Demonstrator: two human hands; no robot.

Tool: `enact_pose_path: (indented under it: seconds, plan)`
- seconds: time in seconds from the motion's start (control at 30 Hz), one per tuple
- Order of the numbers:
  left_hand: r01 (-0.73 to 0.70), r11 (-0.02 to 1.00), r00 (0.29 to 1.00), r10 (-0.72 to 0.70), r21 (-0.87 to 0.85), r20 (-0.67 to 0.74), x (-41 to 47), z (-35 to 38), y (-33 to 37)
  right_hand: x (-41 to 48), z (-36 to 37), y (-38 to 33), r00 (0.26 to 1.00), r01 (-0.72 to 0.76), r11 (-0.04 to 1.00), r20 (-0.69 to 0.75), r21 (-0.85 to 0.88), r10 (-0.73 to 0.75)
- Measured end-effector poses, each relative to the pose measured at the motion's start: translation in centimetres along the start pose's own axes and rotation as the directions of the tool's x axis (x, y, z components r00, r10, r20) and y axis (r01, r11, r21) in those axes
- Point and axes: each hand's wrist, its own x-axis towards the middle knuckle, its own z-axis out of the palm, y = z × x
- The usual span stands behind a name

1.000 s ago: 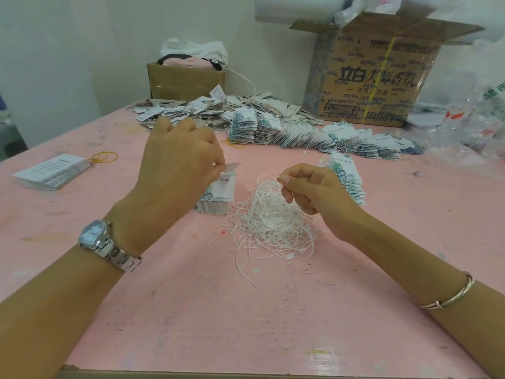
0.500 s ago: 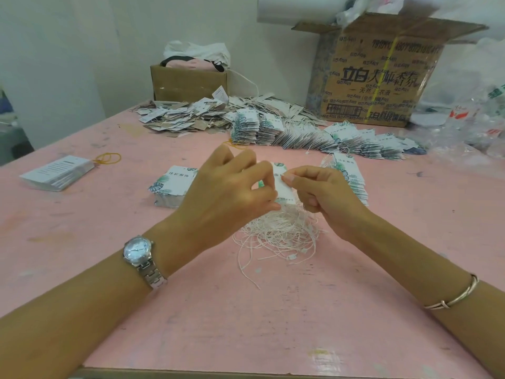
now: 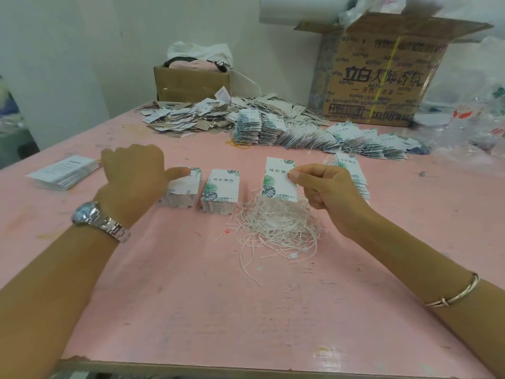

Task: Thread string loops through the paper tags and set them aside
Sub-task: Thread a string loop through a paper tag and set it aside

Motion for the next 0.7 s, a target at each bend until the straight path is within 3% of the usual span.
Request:
enact_pose_path:
  seconds: [0.2,0.3,0.5,0.63,0.7]
  plan:
    - [0.046,0.999,0.99,-0.047,0.01,0.133,0.7,0.2,-1.1,-0.2,0.1,-0.1,1.0,-0.008,1.0,0.003,-0.017,0.008]
    - [0.058,0.998,0.99,-0.059,0.013,0.13,0.8,0.4,-1.2,-0.3,0.3,-0.2,1.0,-0.008,1.0,0.012,-0.021,0.008]
    - [0.103,0.994,0.995,-0.102,-0.031,0.02,0.6,-0.1,-1.1,-0.4,0.4,-0.3,1.0,-0.012,0.999,0.009,-0.029,0.012]
    - [0.071,0.978,0.985,-0.1,-0.197,-0.142,0.0,-1.4,0.0,-0.5,0.3,-0.2,1.0,-0.008,1.0,0.015,-0.023,0.008]
    - [-0.003,0.934,0.965,-0.09,-0.358,-0.245,-0.7,-2.1,1.3,-0.5,0.3,-0.2,1.0,0.013,0.999,0.007,-0.03,-0.013]
